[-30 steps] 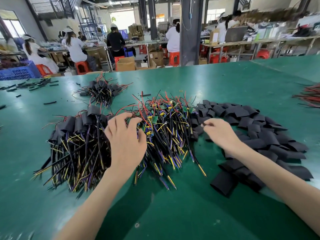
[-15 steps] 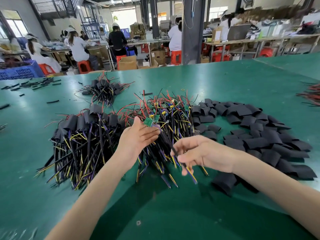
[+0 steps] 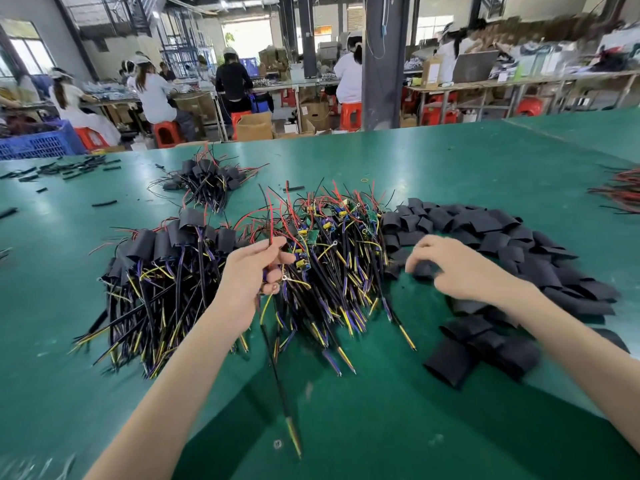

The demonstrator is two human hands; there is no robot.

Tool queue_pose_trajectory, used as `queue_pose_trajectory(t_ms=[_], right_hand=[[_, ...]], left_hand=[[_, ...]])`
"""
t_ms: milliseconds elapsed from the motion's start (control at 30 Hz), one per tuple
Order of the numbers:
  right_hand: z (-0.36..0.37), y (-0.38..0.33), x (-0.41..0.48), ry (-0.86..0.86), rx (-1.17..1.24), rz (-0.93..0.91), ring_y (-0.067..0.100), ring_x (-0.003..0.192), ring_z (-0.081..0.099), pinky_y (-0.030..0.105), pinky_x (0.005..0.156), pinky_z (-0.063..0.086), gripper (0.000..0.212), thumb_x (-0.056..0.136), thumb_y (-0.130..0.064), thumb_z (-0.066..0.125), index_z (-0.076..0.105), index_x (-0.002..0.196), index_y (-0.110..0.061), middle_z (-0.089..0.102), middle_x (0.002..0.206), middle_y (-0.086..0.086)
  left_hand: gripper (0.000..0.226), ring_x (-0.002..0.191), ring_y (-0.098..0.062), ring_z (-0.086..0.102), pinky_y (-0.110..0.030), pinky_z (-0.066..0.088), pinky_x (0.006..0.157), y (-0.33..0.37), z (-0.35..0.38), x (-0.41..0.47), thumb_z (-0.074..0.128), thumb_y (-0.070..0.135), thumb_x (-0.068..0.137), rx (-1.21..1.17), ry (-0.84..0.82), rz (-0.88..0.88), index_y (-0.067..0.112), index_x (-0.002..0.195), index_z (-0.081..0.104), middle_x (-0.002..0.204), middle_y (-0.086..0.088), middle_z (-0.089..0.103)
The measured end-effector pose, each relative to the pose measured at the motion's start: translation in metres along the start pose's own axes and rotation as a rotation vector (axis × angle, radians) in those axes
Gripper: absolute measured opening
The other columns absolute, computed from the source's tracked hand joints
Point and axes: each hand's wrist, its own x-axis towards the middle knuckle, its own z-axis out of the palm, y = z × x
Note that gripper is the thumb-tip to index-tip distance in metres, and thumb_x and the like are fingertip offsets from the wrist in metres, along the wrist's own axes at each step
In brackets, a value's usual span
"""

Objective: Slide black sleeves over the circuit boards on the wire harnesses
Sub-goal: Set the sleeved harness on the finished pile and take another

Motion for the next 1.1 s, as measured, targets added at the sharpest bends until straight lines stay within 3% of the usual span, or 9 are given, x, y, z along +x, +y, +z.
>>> queue_pose_trajectory(t_ms=[133,200,267,333,433,533,633,800,1100], right_hand=[[0.005,0.01,0.002,-0.052,-0.003,-0.008,0.018,0.109,0.049,0.034,0.095,0.04,0.049,0.076,0.007,0.056,0.065,0.111,-0.026,0.057,0.119,-0.006],[0.006,0.012,0.005,-0.066,-0.027,0.02,0.017,0.099,0.048,0.032,0.091,0.04,0.04,0.082,-0.007,0.066,0.063,0.118,-0.024,0.055,0.119,-0.003],[0.006,0.013,0.007,-0.108,0.008,0.074,0.019,0.102,0.048,0.033,0.092,0.04,0.036,0.084,-0.019,0.068,0.061,0.12,-0.02,0.051,0.117,0.001],[0.006,0.012,0.006,-0.118,0.038,0.095,0.022,0.108,0.048,0.033,0.093,0.038,0.033,0.086,-0.023,0.066,0.059,0.116,-0.015,0.048,0.113,0.003],[0.007,0.008,0.005,-0.037,-0.061,0.078,0.024,0.11,0.043,0.036,0.093,0.036,0.027,0.09,-0.029,0.059,0.055,0.111,-0.012,0.049,0.111,0.005],[0.008,-0.003,0.005,0.131,0.095,0.018,0.022,0.106,0.044,0.031,0.093,0.033,0.028,0.091,-0.025,0.058,0.055,0.111,-0.006,0.052,0.108,0.006],[0.01,-0.019,0.003,0.25,0.198,-0.093,0.015,0.096,0.041,0.025,0.087,0.031,0.03,0.088,-0.023,0.063,0.056,0.109,-0.004,0.05,0.101,0.003],[0.014,-0.036,-0.003,0.287,0.211,-0.245,0.009,0.089,0.04,0.017,0.084,0.03,0.031,0.086,-0.022,0.066,0.056,0.112,-0.008,0.045,0.098,-0.003],[0.012,-0.048,-0.006,0.399,0.264,-0.236,0.008,0.079,0.043,0.017,0.076,0.032,0.027,0.084,-0.026,0.068,0.06,0.106,-0.011,0.048,0.089,-0.006]], left_hand=[[0.021,0.037,-0.006,0.026,-0.015,0.023,0.037,-0.001,-0.005,0.001,0.04,0.014,0.102,0.393,-0.011,0.208,0.018,0.108,0.059,0.053,0.001,0.057],[0.015,0.036,-0.005,0.035,-0.018,0.031,0.04,-0.004,-0.008,0.002,0.038,0.02,0.102,0.791,-0.011,0.386,0.018,0.104,0.053,0.053,0.0,0.057],[0.014,0.045,-0.009,0.05,-0.026,0.044,0.054,-0.008,-0.011,0.0,0.038,0.031,0.101,1.179,-0.037,0.512,0.024,0.099,0.05,0.059,0.002,0.061],[0.015,0.059,-0.014,0.058,-0.031,0.049,0.066,-0.011,-0.01,-0.003,0.039,0.035,0.1,1.333,-0.077,0.535,0.028,0.096,0.051,0.066,0.008,0.065],[0.022,0.085,-0.017,0.061,-0.036,0.049,0.075,-0.015,-0.005,-0.006,0.04,0.034,0.1,1.396,-0.11,0.552,0.025,0.099,0.06,0.088,0.01,0.064],[0.028,0.097,-0.02,0.057,-0.038,0.047,0.081,-0.019,0.0,-0.007,0.041,0.028,0.101,1.383,-0.19,0.619,0.022,0.114,0.065,0.104,0.005,0.058],[0.028,0.091,-0.018,0.057,-0.032,0.046,0.078,-0.021,0.003,-0.009,0.044,0.023,0.1,1.322,-0.2,0.673,0.019,0.117,0.066,0.102,0.006,0.056],[0.028,0.079,-0.014,0.052,-0.028,0.042,0.071,-0.023,0.003,-0.01,0.047,0.023,0.099,1.279,-0.152,0.707,0.019,0.119,0.065,0.088,0.012,0.044],[0.026,0.068,-0.007,0.041,-0.02,0.03,0.06,-0.026,0.005,-0.012,0.051,0.023,0.097,1.288,-0.112,0.749,0.022,0.118,0.067,0.078,0.013,0.033]])
